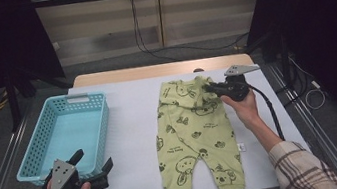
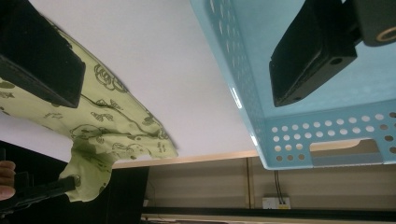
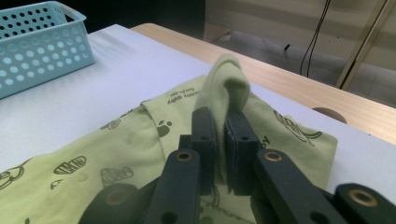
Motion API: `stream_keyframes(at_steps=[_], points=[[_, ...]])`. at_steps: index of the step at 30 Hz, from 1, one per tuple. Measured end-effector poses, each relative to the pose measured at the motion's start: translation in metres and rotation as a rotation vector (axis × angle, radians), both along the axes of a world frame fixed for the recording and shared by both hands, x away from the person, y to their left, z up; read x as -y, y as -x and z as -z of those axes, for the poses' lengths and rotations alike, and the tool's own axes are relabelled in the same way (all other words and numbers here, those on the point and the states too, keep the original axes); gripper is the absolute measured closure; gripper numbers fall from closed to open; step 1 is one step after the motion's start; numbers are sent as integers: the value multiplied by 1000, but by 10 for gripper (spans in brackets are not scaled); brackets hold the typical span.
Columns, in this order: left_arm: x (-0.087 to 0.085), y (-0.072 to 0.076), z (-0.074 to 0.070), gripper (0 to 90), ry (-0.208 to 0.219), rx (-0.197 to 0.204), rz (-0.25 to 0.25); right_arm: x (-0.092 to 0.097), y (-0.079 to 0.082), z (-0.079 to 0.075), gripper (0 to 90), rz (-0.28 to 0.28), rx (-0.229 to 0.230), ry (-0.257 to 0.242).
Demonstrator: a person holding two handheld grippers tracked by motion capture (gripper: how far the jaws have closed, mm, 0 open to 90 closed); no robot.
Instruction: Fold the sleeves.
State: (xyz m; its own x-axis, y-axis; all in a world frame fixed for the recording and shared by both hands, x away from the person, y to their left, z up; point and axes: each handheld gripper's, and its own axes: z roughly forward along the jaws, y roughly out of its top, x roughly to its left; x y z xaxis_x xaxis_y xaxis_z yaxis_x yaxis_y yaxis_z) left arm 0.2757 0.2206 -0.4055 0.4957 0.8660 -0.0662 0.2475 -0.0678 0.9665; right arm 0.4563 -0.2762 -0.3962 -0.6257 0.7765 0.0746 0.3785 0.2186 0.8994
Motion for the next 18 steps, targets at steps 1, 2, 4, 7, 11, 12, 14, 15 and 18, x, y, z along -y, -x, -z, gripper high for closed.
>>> stream_keyframes(at_steps=[1,2,4,7,11,12,14,15,18], points=[[0,0,0,35,0,0,0,-1,0,1,839,0,-10,-1],[0,0,0,35,0,0,0,-1,-1,2,838,0,-10,8],[0,0,0,35,1,-1,4,-2,-2,5,838,3,-21,15],[0,0,0,35,-3,0,5,-7,-2,11,838,-13,-33,28],[0,0,0,35,0,2,5,-13,-3,20,837,-26,-52,56],[0,0,0,35,3,1,5,-14,-3,22,836,-28,-57,63],[0,0,0,35,4,2,8,-16,-3,27,833,-34,-68,74],[0,0,0,35,5,3,7,-17,-3,29,833,-34,-73,80],[0,-1,0,35,3,4,8,-21,-2,34,832,-34,-62,92]])
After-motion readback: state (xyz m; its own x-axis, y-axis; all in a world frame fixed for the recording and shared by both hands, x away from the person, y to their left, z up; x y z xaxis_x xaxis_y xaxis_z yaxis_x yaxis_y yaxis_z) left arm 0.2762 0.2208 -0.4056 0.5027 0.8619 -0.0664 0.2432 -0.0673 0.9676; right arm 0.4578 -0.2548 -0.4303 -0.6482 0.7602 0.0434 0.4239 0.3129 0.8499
